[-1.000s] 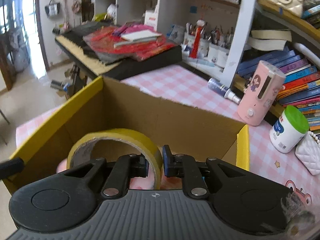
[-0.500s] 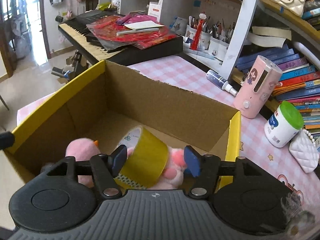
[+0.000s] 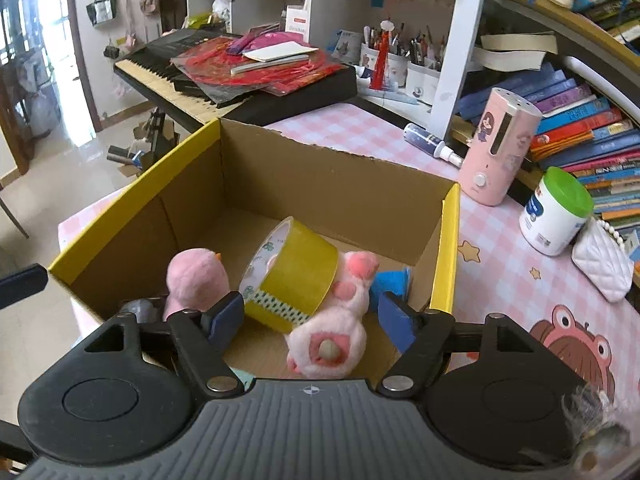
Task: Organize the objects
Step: 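Open the right gripper to drop the tape while the left gripper releases the holder, then withdraw both tools from the box toward the charger and stapler box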
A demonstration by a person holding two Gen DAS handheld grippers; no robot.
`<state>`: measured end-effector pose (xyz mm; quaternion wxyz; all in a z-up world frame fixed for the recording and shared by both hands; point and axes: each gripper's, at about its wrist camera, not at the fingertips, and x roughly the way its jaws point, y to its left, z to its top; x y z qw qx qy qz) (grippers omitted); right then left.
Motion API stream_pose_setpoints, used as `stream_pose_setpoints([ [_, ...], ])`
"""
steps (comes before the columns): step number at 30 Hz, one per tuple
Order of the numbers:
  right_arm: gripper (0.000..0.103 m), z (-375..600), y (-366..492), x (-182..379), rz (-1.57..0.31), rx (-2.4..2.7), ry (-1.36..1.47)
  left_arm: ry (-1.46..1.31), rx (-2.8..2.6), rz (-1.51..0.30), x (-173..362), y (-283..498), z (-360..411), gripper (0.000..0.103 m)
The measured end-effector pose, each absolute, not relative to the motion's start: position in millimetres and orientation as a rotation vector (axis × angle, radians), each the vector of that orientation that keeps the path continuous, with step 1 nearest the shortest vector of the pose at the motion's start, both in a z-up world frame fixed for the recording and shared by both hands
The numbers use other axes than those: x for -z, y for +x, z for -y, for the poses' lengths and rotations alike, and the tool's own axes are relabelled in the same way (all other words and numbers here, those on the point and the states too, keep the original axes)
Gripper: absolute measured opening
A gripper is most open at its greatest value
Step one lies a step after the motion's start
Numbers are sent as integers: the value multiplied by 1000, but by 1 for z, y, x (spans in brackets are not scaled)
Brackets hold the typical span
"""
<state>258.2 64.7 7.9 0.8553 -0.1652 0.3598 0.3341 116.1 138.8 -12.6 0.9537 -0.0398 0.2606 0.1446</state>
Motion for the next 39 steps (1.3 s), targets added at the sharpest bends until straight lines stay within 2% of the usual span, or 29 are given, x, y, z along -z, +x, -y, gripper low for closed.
stream_pose_setpoints([
  [12,76,-37,196,-36,-620,-663,-263,-119,-311,-502,10,73,-140,100],
  [21,85,-6,149,-35,-512,-467,-217,-126,-365,-539,14,38,-146,100],
  [39,95,8,79,7,-581,-355,-251,-147,-393,-579,19,-6,-153,100],
])
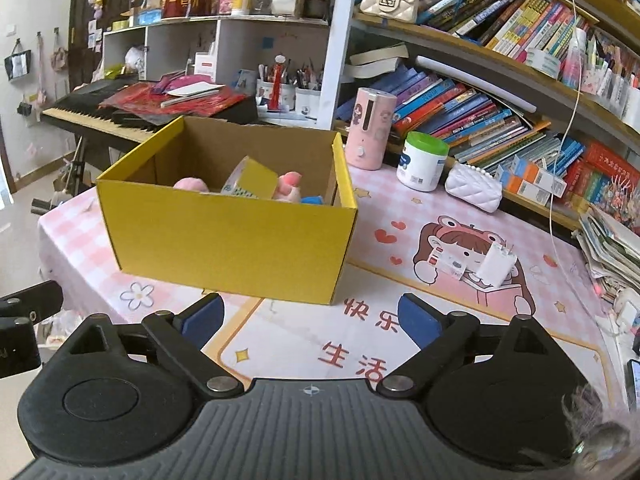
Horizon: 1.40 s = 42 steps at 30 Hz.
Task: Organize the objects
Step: 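Withdraw both tools from the box toward the charger and stapler box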
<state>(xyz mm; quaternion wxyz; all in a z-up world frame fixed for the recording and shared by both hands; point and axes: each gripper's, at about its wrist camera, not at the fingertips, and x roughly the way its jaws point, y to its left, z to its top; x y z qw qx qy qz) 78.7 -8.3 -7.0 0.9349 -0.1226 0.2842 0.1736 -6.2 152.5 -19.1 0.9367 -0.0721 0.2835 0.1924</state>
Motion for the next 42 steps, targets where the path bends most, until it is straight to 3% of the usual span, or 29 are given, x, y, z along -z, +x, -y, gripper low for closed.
stream_pose_setpoints([
  [25,98,50,42,37,-695,-258,-237,-121,-273,-691,41,-26,-117,100],
  [42,98,136,49,43,-744,-8,-151,-40,-30,-719,48,17,-45,100],
])
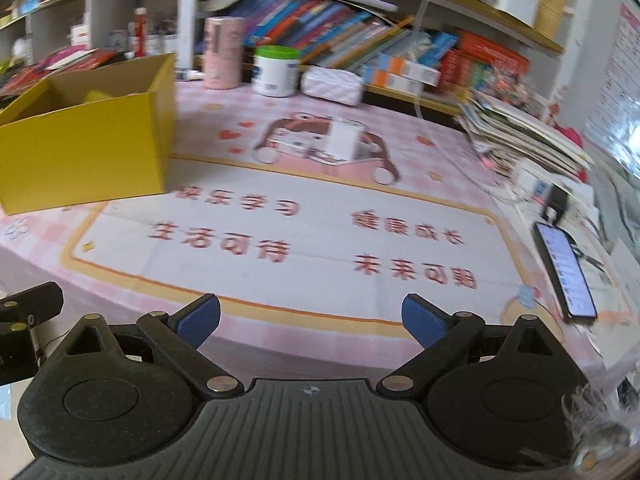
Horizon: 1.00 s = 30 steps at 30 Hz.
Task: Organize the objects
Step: 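Withdraw both tools from the box toward the charger and stapler box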
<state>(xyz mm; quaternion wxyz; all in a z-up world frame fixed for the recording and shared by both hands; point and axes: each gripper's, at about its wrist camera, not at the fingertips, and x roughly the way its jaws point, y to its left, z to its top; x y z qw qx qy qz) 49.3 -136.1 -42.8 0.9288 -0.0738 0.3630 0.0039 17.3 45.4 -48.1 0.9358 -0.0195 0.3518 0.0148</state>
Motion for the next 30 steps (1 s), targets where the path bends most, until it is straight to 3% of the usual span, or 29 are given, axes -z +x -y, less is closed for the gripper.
stream_pose_setpoints([
  [30,98,239,221,47,-766,-18,-138,-32,12,-727,53,167,64,100],
])
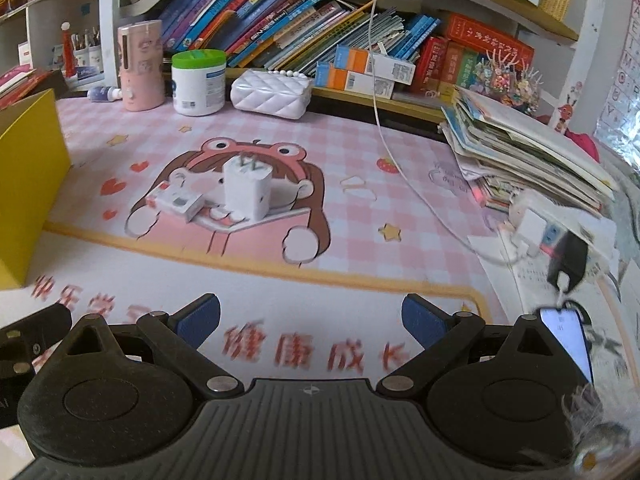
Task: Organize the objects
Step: 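Withdraw both tools from the box toward the charger and stapler box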
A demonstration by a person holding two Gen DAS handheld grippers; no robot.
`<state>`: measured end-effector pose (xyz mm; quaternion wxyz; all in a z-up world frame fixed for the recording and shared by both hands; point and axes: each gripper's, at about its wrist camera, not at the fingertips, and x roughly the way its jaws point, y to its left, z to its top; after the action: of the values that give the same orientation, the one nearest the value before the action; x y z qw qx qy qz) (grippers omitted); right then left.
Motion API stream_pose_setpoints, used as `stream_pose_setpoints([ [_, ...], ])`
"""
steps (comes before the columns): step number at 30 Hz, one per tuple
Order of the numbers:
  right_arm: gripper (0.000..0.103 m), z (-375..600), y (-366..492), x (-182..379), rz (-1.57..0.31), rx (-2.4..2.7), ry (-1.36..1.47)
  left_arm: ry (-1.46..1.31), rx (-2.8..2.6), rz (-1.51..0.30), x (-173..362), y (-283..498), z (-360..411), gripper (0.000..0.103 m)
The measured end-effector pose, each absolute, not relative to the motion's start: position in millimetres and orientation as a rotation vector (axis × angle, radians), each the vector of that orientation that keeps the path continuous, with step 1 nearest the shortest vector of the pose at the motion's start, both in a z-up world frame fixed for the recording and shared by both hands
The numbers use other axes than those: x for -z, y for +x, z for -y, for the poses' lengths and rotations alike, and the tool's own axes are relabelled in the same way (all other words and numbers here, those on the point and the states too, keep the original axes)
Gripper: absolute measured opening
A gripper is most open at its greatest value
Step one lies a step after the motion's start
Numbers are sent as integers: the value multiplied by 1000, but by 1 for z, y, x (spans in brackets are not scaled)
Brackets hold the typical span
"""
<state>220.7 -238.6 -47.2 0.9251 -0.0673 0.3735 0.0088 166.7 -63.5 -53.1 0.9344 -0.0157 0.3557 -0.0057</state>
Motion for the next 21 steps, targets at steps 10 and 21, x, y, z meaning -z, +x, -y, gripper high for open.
stream_pose_setpoints([
  [10,91,256,280,52,-737,-130,-114,-47,-47,-762,60,203,81,100],
  [21,86,252,347,74,-701,-267,-109,-6,-69,-792,62,219,91,100],
])
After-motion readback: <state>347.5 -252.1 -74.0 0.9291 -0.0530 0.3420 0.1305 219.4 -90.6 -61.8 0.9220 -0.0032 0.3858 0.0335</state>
